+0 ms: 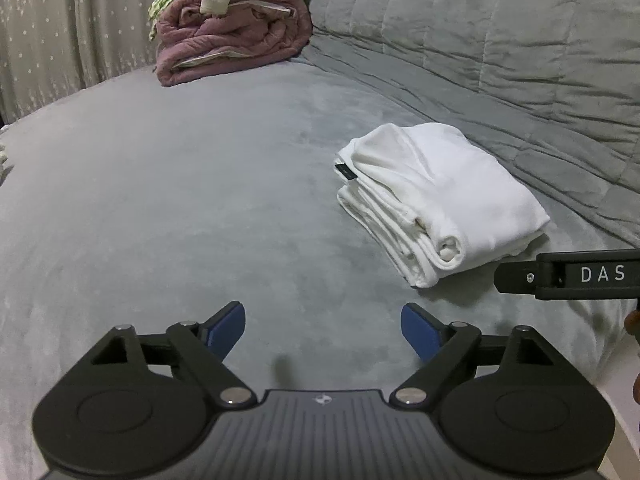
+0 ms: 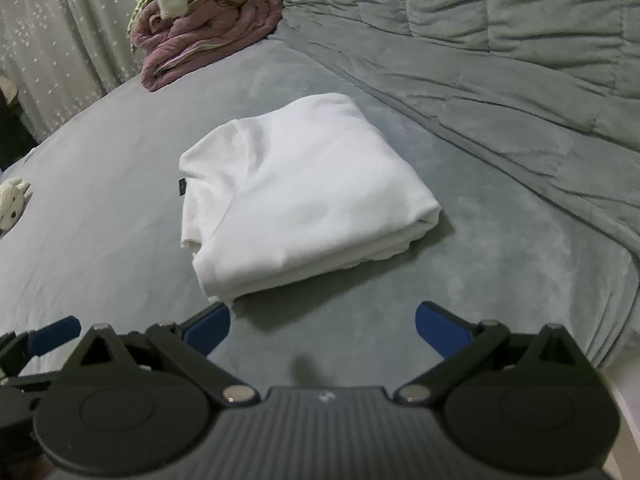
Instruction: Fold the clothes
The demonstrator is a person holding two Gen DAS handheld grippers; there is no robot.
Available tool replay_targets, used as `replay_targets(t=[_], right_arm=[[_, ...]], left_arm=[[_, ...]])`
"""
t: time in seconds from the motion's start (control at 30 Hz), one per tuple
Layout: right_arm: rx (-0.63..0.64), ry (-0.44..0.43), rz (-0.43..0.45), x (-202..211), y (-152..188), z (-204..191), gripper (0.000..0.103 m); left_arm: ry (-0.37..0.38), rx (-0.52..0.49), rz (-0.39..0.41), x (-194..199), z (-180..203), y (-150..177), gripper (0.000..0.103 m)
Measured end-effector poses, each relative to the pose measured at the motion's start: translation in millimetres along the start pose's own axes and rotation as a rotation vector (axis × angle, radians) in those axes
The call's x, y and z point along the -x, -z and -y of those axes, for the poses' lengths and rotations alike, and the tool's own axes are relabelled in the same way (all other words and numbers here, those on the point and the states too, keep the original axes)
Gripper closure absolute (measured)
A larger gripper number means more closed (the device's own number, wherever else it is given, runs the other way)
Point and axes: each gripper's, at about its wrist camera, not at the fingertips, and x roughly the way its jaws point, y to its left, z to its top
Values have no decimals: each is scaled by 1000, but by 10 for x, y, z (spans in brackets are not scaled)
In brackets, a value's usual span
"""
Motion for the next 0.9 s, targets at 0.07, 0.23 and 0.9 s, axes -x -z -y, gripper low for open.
replay_targets(t=[0.07, 0.23, 0.9], right_arm=[[14, 6, 2, -3, 6, -37, 0], [46, 23, 10, 0, 13, -116, 0], [76, 80, 32, -5, 9, -134, 0]], left_arm=[[-4, 0, 1, -3, -6, 1, 16], [-15, -5, 9, -4, -11, -4, 14], [-14, -46, 7, -34, 43, 29, 9]])
